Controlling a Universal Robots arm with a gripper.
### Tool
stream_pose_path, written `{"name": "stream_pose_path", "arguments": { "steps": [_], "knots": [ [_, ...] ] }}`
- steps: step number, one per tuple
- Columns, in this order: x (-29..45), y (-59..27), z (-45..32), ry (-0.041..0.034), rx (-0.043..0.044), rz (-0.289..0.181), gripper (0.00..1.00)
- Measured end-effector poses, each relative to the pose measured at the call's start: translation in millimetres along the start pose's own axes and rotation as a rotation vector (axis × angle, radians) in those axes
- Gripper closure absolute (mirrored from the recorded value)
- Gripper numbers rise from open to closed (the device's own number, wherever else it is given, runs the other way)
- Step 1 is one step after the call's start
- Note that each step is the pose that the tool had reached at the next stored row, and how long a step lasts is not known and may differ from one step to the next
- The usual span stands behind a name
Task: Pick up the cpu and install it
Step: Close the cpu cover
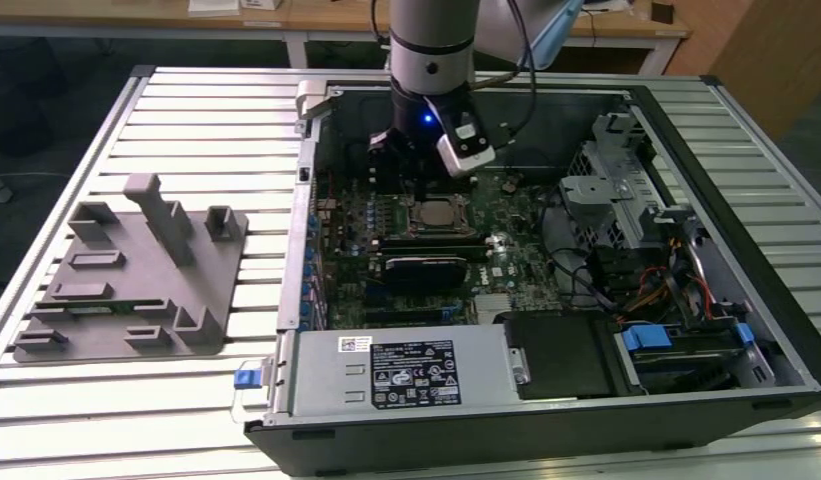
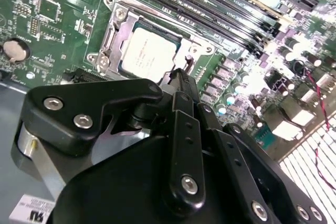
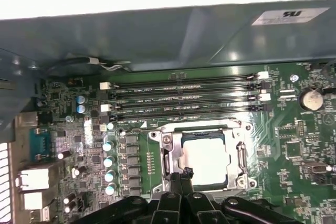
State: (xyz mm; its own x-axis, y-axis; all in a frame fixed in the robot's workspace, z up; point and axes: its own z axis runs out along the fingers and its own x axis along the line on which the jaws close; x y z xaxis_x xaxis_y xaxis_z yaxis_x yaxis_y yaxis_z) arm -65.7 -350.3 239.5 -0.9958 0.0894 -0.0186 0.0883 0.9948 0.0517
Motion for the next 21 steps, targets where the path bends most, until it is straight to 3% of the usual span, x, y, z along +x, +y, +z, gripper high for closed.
{"name": "stream_pose_path", "arguments": {
  "steps": [7,13,21],
  "knots": [
    [-0.2,0.6,-10.7,0.0,0.0,0.0,0.89],
    [-0.9,0.6,-10.9,0.0001,0.0001,0.0,0.89],
    [-15.6,2.5,-10.5,0.0,0.0,0.0,0.89]
  ]
}}
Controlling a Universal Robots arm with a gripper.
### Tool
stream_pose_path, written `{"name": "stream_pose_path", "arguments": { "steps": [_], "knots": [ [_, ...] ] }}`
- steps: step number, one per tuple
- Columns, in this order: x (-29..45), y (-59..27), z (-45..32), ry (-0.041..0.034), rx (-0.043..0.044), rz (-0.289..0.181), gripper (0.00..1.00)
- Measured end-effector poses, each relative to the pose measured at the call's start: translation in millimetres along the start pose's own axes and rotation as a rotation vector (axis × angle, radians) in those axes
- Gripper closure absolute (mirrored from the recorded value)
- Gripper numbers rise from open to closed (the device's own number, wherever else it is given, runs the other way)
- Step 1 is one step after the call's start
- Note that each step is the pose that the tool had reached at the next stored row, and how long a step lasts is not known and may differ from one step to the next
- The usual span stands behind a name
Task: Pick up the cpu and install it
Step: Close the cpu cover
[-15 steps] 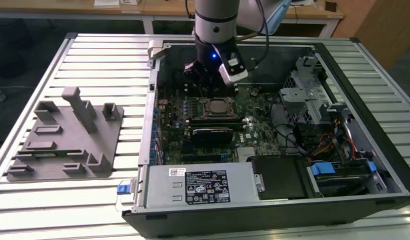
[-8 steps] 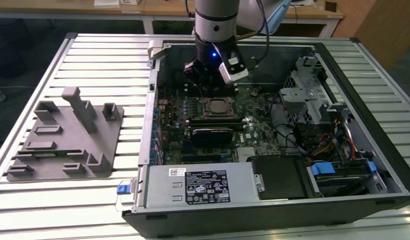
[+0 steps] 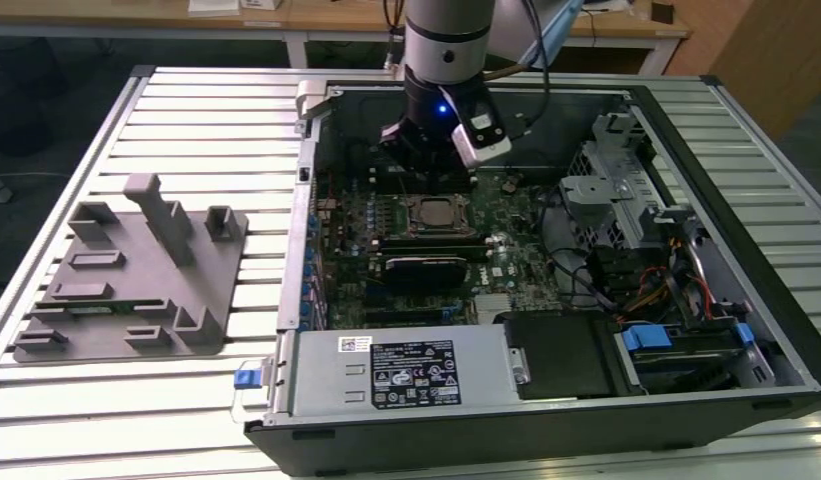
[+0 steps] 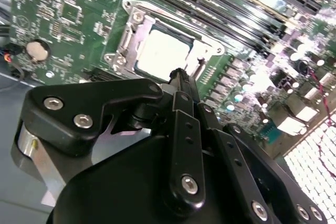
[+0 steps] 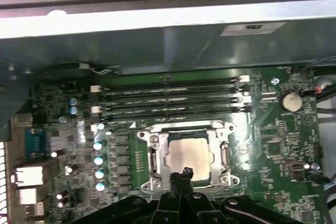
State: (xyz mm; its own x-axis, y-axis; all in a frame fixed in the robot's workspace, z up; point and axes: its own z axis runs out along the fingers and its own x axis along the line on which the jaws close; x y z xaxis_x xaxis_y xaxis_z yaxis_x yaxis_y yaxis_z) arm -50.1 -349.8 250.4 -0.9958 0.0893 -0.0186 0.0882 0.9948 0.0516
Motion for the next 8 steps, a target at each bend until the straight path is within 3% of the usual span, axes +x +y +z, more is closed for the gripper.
{"name": "stream_pose_path", "arguments": {
  "steps": [8],
  "knots": [
    [-14.0,1.8,0.4,0.0,0.0,0.0,0.89]
  ]
}}
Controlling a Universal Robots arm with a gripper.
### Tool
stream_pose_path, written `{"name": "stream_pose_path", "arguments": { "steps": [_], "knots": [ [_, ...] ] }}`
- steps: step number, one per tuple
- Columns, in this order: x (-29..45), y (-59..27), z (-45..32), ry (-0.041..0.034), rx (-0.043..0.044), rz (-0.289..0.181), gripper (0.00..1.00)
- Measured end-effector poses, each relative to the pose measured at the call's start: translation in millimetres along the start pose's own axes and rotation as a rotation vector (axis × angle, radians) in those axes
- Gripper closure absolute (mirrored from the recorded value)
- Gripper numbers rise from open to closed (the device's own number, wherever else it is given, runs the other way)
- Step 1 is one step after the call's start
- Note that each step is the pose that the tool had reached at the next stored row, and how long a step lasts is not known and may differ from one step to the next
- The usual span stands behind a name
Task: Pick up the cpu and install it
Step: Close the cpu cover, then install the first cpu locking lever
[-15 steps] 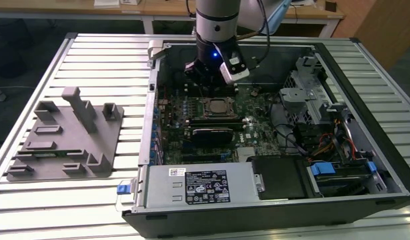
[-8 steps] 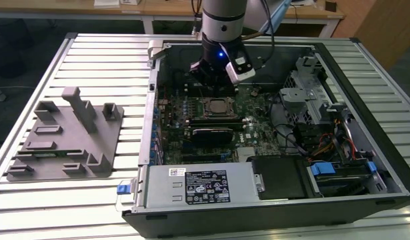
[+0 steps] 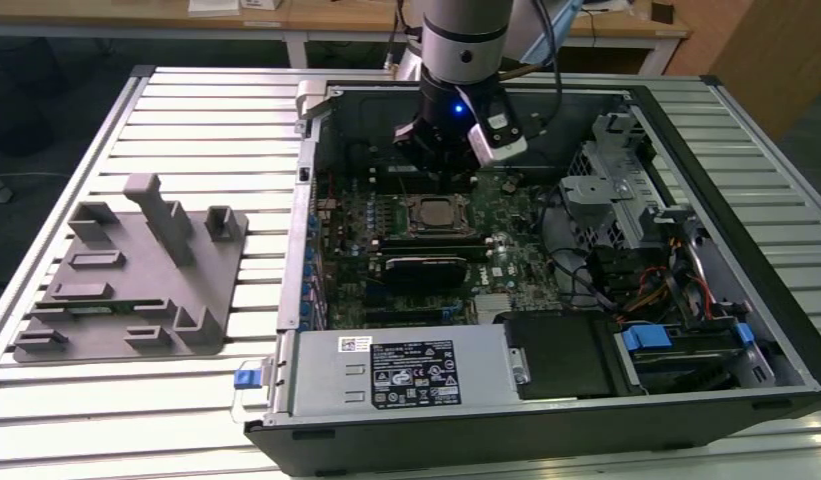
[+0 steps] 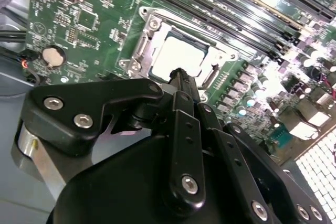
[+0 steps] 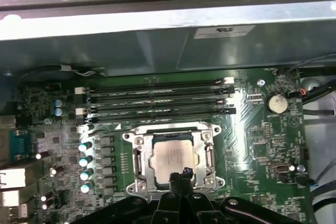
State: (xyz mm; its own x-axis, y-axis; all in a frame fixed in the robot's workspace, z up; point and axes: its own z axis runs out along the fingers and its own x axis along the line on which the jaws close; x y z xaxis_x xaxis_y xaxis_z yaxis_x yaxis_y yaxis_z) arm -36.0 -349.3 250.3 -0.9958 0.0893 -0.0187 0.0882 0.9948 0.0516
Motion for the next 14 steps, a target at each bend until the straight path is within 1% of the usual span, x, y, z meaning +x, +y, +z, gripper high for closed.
{"name": "stream_pose_path", "arguments": {
  "steps": [14],
  "knots": [
    [-1.0,0.1,0.0,0.0,0.0,0.0,0.89]
  ]
}}
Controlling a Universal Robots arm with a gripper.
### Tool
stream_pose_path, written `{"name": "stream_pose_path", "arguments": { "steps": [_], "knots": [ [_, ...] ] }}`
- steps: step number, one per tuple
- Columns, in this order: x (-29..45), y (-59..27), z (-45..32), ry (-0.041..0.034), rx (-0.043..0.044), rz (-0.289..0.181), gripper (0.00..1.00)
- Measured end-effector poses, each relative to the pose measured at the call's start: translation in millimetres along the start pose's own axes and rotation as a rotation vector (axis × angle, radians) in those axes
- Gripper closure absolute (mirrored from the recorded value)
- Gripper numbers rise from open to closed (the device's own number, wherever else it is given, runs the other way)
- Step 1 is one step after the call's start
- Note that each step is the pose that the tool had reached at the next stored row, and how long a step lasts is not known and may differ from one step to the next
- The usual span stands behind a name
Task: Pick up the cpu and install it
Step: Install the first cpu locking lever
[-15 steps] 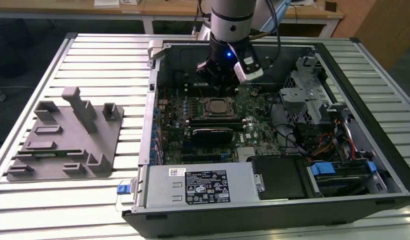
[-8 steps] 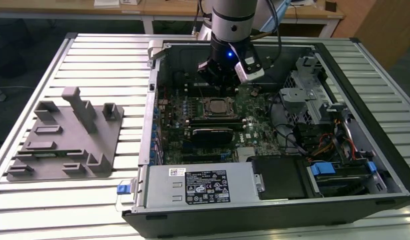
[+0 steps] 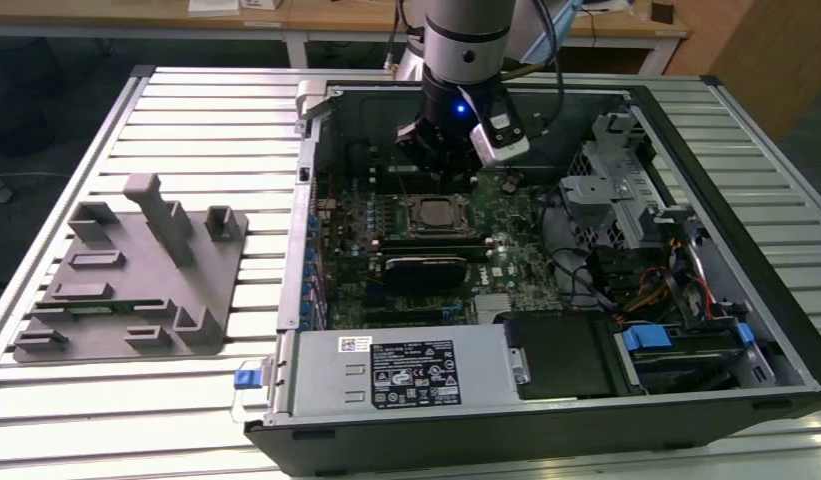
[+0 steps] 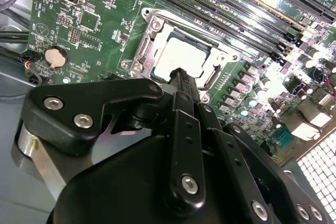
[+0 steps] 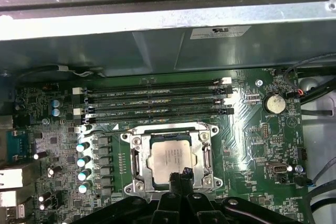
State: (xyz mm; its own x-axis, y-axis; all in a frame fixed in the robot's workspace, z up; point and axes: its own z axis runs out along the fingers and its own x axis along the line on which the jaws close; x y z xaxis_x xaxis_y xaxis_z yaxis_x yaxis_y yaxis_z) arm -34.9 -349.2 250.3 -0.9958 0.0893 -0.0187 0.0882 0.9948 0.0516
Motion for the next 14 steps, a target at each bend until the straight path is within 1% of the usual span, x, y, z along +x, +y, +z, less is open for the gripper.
{"name": "stream_pose_path", "arguments": {
  "steps": [3,5,14],
  "knots": [
    [1.8,-0.1,0.0,0.0,0.0,0.0,0.89],
    [5.6,-0.5,-0.1,-0.0001,-0.0001,0.0,0.89],
    [32.0,-2.8,-0.7,0.0,0.0,0.0,0.89]
  ]
}}
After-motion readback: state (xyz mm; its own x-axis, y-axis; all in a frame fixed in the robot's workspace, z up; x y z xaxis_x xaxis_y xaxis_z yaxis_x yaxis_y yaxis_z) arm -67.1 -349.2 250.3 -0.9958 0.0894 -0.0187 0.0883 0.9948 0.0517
